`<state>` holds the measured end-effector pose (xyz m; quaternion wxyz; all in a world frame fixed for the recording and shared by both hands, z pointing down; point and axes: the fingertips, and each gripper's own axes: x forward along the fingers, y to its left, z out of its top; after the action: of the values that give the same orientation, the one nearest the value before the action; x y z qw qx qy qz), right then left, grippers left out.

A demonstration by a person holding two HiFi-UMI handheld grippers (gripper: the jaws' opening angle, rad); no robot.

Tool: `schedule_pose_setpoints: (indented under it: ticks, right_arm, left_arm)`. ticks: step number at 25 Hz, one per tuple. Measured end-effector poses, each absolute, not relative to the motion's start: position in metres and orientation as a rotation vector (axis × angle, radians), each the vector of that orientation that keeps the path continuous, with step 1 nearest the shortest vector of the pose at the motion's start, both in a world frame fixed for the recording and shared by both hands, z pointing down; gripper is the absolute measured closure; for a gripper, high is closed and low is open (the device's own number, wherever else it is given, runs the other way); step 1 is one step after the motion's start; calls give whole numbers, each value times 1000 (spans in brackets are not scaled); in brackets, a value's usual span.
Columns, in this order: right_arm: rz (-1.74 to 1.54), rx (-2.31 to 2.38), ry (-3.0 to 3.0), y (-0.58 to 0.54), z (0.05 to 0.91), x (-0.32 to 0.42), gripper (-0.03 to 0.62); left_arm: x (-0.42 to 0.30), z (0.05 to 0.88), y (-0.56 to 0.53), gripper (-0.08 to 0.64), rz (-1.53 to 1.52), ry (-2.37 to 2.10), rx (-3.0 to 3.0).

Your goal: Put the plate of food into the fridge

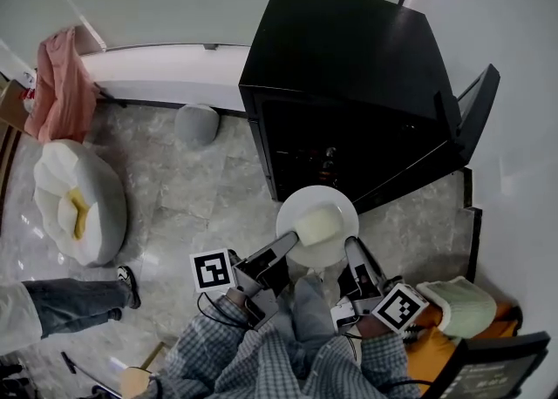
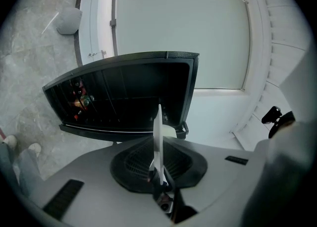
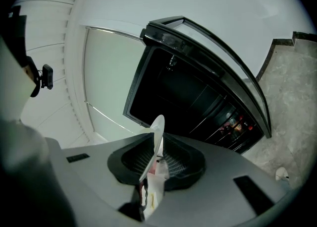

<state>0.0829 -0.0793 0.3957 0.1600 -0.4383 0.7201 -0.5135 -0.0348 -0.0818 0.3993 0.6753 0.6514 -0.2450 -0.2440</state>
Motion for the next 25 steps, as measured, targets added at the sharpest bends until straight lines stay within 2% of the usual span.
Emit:
schedule_pose_setpoints:
  ticks: [25]
  right_arm:
    - [-1481,-1285,2132,-177,479,94,532]
  left_arm:
    - [-25,489,-165,523,-608,-644,1424]
